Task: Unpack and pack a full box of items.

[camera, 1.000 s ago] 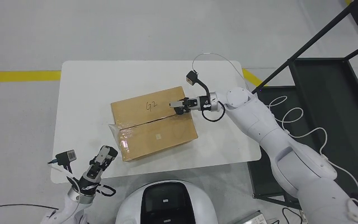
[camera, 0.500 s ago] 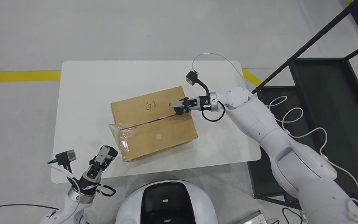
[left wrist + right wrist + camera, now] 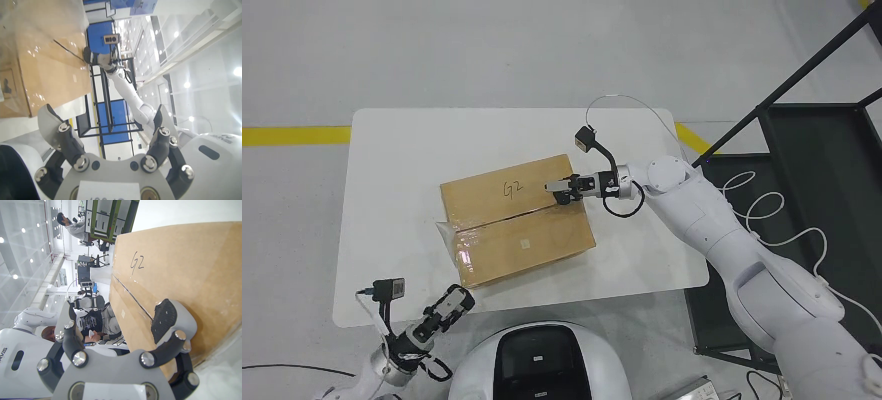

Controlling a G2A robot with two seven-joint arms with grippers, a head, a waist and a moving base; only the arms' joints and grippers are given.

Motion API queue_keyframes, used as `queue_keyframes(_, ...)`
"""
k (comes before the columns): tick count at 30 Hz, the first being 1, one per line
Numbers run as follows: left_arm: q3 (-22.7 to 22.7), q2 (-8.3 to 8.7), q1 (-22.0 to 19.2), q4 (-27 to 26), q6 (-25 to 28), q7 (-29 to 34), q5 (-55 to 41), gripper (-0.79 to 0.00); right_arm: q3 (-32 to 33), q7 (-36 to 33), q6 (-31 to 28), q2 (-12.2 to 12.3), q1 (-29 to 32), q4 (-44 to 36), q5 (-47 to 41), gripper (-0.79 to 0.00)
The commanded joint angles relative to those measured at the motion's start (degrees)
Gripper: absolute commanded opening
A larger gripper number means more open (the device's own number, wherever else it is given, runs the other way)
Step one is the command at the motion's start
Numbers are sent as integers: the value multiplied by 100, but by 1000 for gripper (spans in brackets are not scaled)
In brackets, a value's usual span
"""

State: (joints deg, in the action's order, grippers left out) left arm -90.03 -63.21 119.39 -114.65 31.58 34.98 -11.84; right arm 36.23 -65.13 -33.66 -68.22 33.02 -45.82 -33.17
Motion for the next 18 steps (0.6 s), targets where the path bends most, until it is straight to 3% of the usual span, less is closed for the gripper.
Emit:
queue_keyframes(1, 37, 19, 33, 10, 114, 293, -26, 0, 0, 0, 0, 0, 0, 0, 0, 0)
queue_keyframes(5, 150, 40, -53, 103, 23, 549, 97, 0, 0, 0, 0, 0, 0, 0, 0, 0)
queue_keyframes(13, 822, -37, -907, 639, -1101, -171, 759, 0, 0, 0, 0, 0, 0, 0, 0, 0)
queue_keyframes(18, 1054, -84, -1241, 935, -1296, -579, 776, 0, 0, 0, 0, 0, 0, 0, 0, 0)
